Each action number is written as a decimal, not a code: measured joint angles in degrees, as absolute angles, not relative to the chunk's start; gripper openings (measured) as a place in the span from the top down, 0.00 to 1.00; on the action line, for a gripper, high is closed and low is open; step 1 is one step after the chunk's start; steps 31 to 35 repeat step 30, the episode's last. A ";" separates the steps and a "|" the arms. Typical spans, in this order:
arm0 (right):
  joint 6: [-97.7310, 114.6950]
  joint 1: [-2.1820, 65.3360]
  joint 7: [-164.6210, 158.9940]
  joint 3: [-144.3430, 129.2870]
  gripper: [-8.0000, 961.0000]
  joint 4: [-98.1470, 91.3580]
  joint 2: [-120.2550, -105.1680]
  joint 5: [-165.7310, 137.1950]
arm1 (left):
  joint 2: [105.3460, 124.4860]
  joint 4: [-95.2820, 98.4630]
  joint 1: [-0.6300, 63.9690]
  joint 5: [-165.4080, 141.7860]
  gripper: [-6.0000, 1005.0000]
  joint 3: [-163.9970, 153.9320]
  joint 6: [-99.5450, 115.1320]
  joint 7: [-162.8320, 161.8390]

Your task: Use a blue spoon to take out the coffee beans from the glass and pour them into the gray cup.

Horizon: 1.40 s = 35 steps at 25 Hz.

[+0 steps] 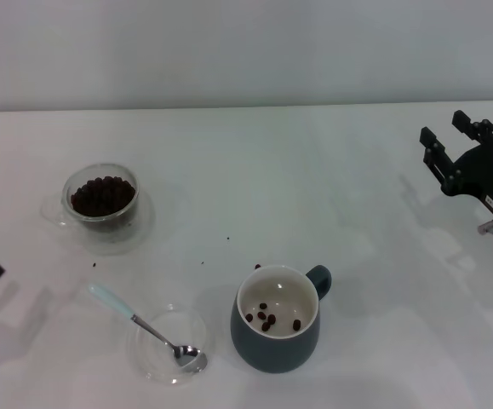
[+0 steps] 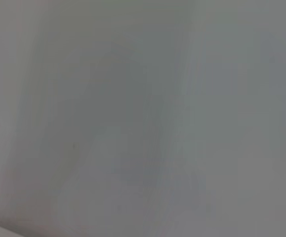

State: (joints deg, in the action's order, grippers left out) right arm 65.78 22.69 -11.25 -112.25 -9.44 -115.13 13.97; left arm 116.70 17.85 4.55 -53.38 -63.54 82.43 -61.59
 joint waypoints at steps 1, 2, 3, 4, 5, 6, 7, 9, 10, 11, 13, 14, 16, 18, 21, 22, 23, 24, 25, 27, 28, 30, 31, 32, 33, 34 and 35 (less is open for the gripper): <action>65.79 22.39 -11.25 -112.25 0.46 -9.81 -115.13 13.97 | 116.78 18.10 4.18 -53.35 0.46 -62.93 82.55 -60.42; 65.81 22.14 -11.25 -112.25 0.46 -10.20 -115.13 13.98 | 116.93 18.45 3.52 -53.30 0.46 -61.85 82.68 -58.23; 65.84 21.95 -11.25 -112.25 0.46 -10.59 -115.13 13.97 | 117.21 18.71 2.97 -53.23 0.46 -60.67 82.69 -56.24; 65.96 21.77 -11.25 -112.33 0.46 -10.89 -115.13 13.98 | 117.51 18.81 2.59 -53.17 0.46 -59.47 82.71 -53.90; 66.21 21.62 -11.27 -112.59 0.46 -11.09 -115.14 13.99 | 117.83 18.81 2.28 -53.16 0.46 -58.38 82.71 -52.00; 66.72 21.54 -11.29 -113.28 0.46 -11.22 -115.17 13.98 | 118.12 18.75 2.08 -53.15 0.46 -57.32 82.70 -49.57; 67.41 21.44 -11.31 -114.15 0.46 -11.28 -115.18 14.00 | 118.41 18.62 1.86 -53.15 0.45 -56.28 82.68 -47.46; 69.03 21.15 -11.34 -116.12 0.46 -11.46 -115.23 14.03 | 118.76 18.21 1.62 -53.08 0.46 -54.29 82.62 -44.11; 69.57 21.00 -11.34 -116.81 0.46 -11.57 -115.25 14.06 | 118.89 17.97 1.61 -52.95 0.46 -53.35 82.62 -42.62; 70.07 20.72 -11.34 -117.62 0.46 -12.00 -115.28 14.15 | 118.97 17.58 1.71 -52.45 0.46 -52.45 82.63 -41.38; 70.41 20.35 -11.34 -118.56 0.46 -12.87 -115.31 14.27 | 119.05 16.64 2.07 -50.76 0.46 -51.54 82.66 -39.47; 70.42 20.25 -11.34 -118.89 0.46 -13.13 -115.33 14.32 | 119.06 15.82 2.38 -49.35 0.46 -51.31 82.66 -38.32; 70.43 20.15 -11.34 -119.51 0.46 -13.32 -115.37 14.40 | 119.08 14.00 3.28 -46.14 0.46 -51.29 82.79 -35.52; 70.36 20.14 -11.34 -120.15 0.46 -13.33 -115.39 14.55 | 119.11 12.58 4.12 -43.64 0.46 -51.29 83.25 -33.35; 70.39 20.13 -11.37 -120.34 0.46 -13.39 -115.40 14.59 | 119.16 11.04 5.19 -40.83 0.46 -51.29 84.09 -30.34; 70.47 20.12 -11.54 -120.29 0.46 -13.52 -115.39 14.60 | 119.16 10.54 5.69 -40.26 0.46 -51.29 84.19 -29.48; 70.55 20.12 -11.67 -120.22 0.46 -13.61 -115.39 14.60 | 119.17 10.10 6.24 -39.87 0.46 -51.28 84.21 -28.70; 70.61 20.12 -11.69 -120.16 0.46 -13.68 -115.40 14.60 | 119.17 9.67 6.90 -39.61 0.46 -51.27 84.09 -27.94; 70.66 20.12 -11.57 -120.12 0.46 -13.68 -115.40 14.60 | 119.15 9.48 7.31 -39.59 0.46 -51.27 83.88 -27.48; 70.69 20.12 -11.16 -120.01 0.46 -13.50 -115.40 14.60 | 119.08 8.85 8.65 -39.53 0.46 -51.24 83.07 -25.88; 70.69 20.12 -11.02 -119.94 0.46 -13.42 -115.40 14.60 | 119.04 8.42 9.64 -39.34 0.46 -51.20 82.43 -25.05; 70.72 20.13 -10.94 -119.81 0.46 -13.38 -115.40 14.60 | 119.02 7.90 10.86 -38.53 0.46 -51.17 81.60 -24.45; 70.72 20.13 -10.94 -119.81 0.46 -13.38 -115.40 14.60 | 119.02 7.90 10.86 -38.53 0.46 -51.17 81.60 -24.45; 70.72 20.13 -10.94 -119.81 0.46 -13.38 -115.40 14.60 | 119.02 7.90 10.86 -38.53 0.46 -51.17 81.60 -24.45; 70.72 20.13 -10.94 -119.81 0.46 -13.38 -115.40 14.60 | 119.02 7.90 10.86 -38.53 0.46 -51.17 81.60 -24.45; 70.72 20.13 -10.94 -119.81 0.46 -13.38 -115.40 14.60 | 119.02 7.90 10.86 -38.53 0.46 -51.17 81.60 -24.45; 70.72 20.13 -10.94 -119.81 0.46 -13.38 -115.40 14.60 | 119.02 7.90 10.86 -38.53 0.46 -51.17 81.60 -24.45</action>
